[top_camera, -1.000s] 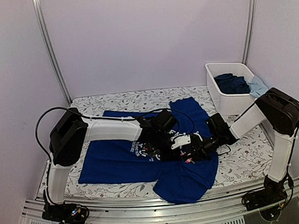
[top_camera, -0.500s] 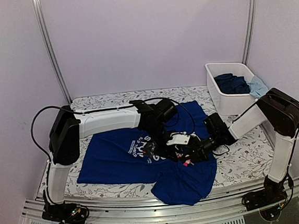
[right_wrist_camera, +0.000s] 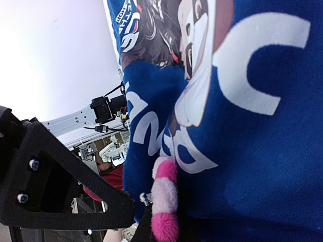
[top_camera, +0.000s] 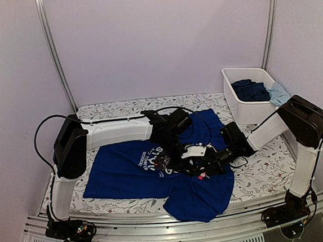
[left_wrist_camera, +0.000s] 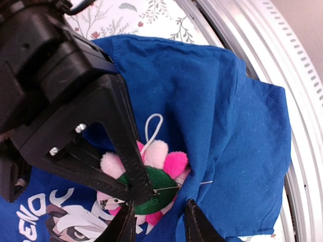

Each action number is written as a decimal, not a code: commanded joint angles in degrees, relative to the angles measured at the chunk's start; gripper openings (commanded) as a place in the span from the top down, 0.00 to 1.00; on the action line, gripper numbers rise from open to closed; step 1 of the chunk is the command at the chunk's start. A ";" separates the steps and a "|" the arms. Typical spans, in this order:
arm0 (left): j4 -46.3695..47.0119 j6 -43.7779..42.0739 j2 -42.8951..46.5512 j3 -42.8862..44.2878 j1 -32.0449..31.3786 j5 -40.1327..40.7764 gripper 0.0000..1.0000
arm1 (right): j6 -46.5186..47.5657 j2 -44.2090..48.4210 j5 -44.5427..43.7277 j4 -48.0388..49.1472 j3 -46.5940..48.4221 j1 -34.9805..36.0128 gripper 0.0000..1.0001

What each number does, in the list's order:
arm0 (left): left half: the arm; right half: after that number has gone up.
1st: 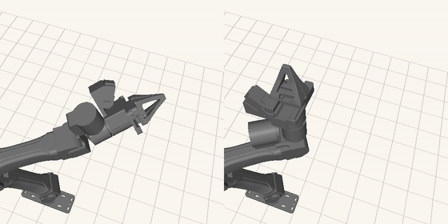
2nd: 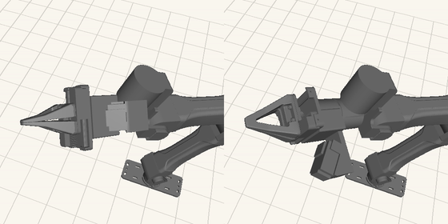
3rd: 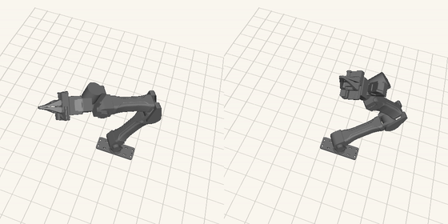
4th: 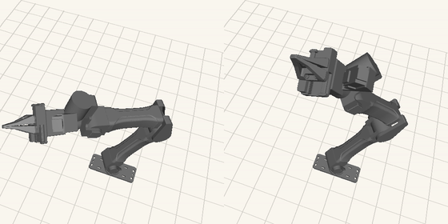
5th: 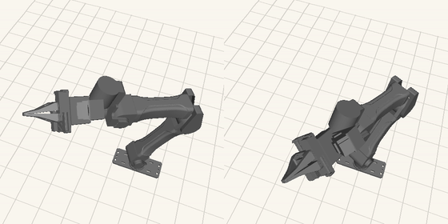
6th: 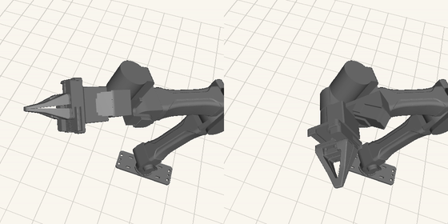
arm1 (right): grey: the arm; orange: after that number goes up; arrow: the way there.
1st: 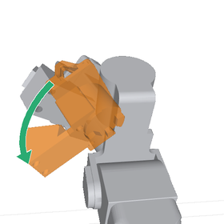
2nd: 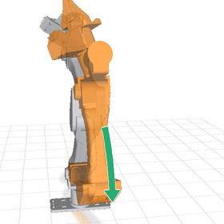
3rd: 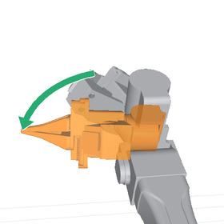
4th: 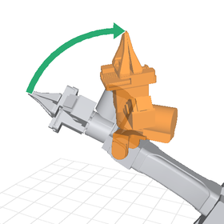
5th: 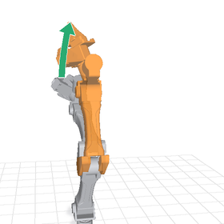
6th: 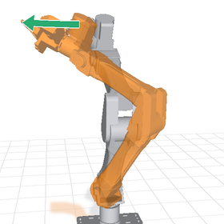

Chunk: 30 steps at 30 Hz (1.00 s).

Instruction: Pin the brooch onto the clothing

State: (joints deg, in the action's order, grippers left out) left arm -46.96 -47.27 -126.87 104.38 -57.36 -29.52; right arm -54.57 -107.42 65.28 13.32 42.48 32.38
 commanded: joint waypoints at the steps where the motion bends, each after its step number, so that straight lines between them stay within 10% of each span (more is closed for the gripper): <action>1: 1.90 1.62 -0.16 -2.79 -1.21 0.04 0.66 | 0.95 1.42 0.80 0.32 0.25 0.54 1.00; 7: 4.21 3.11 0.22 -4.95 -2.00 -0.30 0.68 | 1.16 1.25 0.68 0.30 0.24 0.55 1.00; 14: 6.89 4.70 -0.02 -5.58 -2.14 1.45 1.00 | 0.98 1.71 0.65 0.30 0.10 0.54 1.00; 30: 18.49 13.26 2.80 -5.97 -1.66 9.20 1.00 | -2.22 4.64 -0.74 1.58 -2.45 1.58 1.00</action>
State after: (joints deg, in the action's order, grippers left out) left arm -37.95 -36.14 -126.54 98.43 -59.24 -23.20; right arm -55.44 -105.14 60.73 13.02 40.47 32.14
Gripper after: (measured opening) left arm 0.023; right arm 0.074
